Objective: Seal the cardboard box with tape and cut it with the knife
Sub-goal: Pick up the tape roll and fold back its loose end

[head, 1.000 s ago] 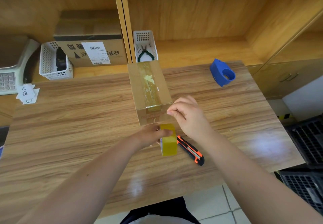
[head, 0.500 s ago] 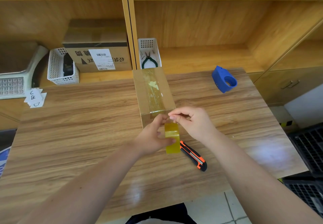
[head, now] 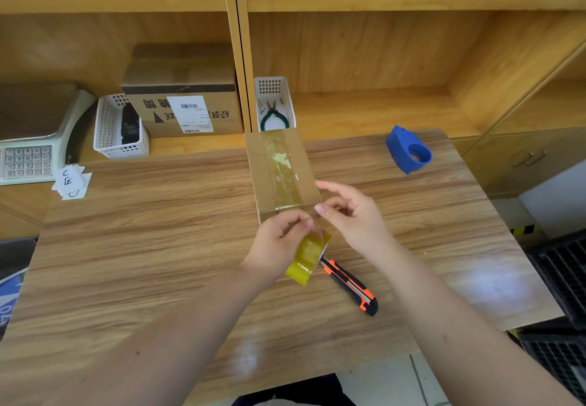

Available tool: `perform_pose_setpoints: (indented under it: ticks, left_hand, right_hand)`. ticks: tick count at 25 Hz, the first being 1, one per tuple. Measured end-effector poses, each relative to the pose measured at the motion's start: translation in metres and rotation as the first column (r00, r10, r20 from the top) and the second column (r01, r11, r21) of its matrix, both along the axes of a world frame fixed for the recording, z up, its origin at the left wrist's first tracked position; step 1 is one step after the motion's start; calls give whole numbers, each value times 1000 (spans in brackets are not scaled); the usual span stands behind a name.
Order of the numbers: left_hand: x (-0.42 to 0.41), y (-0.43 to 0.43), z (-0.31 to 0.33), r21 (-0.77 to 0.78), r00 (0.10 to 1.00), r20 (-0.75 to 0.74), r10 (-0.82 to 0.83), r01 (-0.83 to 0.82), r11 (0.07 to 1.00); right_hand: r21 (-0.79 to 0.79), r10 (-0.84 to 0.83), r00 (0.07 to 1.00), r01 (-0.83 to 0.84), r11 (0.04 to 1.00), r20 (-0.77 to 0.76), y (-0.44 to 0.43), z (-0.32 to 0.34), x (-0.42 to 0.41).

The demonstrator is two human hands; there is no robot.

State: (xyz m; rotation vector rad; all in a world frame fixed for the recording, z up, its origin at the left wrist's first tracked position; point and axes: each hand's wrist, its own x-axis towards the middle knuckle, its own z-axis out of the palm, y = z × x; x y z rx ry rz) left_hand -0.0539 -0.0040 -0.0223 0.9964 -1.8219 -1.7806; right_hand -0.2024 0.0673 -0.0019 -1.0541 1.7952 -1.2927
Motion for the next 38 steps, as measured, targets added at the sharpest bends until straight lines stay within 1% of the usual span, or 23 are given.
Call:
perform_pose_setpoints:
  ticks: [3, 5, 7, 9, 11, 13, 19, 22, 26, 29, 33, 38]
  left_hand:
    - [-4, 2, -6, 33, 995, -5, 101, -100, 994]
    - [-5, 2, -9, 63, 990, 8, 138, -138, 988]
    - [-6, 2, -8, 118, 986, 30, 161, -164, 979]
    - [-9, 3, -4, 183, 979, 61, 197, -205, 962]
    - [-12, 4, -2, 221, 967, 72, 244, -254, 942]
    - [-14, 4, -2, 222, 962, 83, 260, -273, 936]
    - [-19, 11, -1, 250, 970, 95, 226, -243, 937]
    - [-17, 8, -5, 271, 981, 102, 164, -186, 944]
    - [-14, 8, -8, 340, 989, 102, 106, -135, 931]
    - [-16, 12, -7, 373, 985, 108, 131, -163, 914]
    - [-21, 16, -11, 326, 977, 133, 167, -202, 923]
    - [-31, 25, -15, 305, 960, 118, 253, -277, 911]
  right_hand:
    - [26, -73, 991, 71, 997, 114, 6, -12, -3]
    - [3, -91, 963, 93, 996, 252, 15, -17, -3]
    - [-22, -53, 917, 67, 997, 394, 24, -21, -1]
    - [-21, -8, 891, 20, 1000, 453, 31, -23, 1]
    - [-9, 12, 884, -9, 1000, 468, 35, -25, 3]
    - [4, 0, 886, -2, 1000, 464, 35, -26, 6]
    - [4, -88, 886, 96, 995, 454, 27, -27, 10]
    - [6, -102, 908, 109, 994, 406, 25, -27, 6]
    - [16, -93, 941, 93, 996, 326, 22, -25, -2]
    - [42, -84, 964, 75, 996, 253, 21, -26, -6]
    - [54, -41, 985, 32, 998, 167, 20, -29, -14]
    - [68, -60, 995, 54, 996, 86, 20, -35, -24]
